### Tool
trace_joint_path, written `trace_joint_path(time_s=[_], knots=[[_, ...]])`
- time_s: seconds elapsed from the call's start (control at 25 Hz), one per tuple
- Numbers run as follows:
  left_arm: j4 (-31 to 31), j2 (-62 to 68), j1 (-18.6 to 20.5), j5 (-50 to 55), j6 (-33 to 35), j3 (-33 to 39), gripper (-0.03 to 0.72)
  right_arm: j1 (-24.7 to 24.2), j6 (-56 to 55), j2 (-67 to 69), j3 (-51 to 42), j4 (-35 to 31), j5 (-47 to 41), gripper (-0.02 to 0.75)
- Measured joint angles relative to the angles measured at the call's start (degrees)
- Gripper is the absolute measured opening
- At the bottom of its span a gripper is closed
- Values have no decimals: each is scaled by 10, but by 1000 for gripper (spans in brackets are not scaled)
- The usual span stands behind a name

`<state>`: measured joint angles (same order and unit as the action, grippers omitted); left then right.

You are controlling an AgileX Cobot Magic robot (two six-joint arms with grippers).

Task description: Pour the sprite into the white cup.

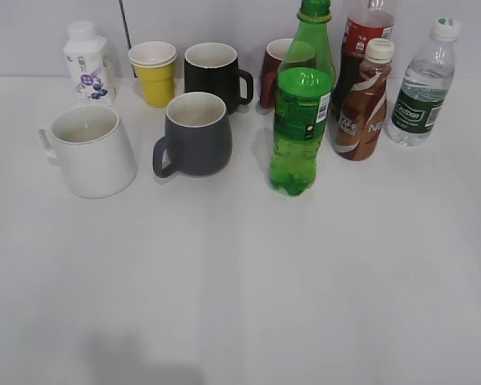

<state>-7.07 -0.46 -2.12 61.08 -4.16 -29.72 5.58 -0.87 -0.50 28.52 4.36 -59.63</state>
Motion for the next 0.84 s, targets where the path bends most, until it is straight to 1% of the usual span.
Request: trace_joint_path(time_s=[0.4,0.84], knots=[[0,0,0,0,0,0,319,0,0,0,0,0,0,575],[0,0,0,0,0,0,273,0,0,0,0,0,0,575]])
